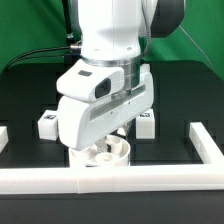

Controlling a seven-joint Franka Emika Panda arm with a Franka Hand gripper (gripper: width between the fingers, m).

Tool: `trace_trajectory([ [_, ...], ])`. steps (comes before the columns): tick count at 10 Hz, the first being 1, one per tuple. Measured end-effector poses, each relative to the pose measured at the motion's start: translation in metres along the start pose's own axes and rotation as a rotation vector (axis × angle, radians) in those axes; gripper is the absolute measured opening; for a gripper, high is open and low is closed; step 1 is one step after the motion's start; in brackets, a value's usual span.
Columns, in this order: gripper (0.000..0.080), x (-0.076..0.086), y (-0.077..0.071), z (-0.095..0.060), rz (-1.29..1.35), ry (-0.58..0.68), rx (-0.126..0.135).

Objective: Assemble stool

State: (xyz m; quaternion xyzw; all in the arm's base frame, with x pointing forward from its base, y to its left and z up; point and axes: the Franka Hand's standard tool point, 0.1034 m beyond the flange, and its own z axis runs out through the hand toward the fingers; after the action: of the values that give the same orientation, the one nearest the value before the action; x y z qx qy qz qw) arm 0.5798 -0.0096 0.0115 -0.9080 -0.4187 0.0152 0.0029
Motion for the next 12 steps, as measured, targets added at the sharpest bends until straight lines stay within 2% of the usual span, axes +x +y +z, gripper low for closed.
trace_trajectory([
  [7,0.0318,0.001,-0.001,0.0,-0.004,-0.001,0.0],
  [10,0.0318,0.034,-0.018,0.0,-0.044,0.011,0.004],
  [12,0.0318,0.05,-0.03,-0.001,-0.046,0.008,0.007],
])
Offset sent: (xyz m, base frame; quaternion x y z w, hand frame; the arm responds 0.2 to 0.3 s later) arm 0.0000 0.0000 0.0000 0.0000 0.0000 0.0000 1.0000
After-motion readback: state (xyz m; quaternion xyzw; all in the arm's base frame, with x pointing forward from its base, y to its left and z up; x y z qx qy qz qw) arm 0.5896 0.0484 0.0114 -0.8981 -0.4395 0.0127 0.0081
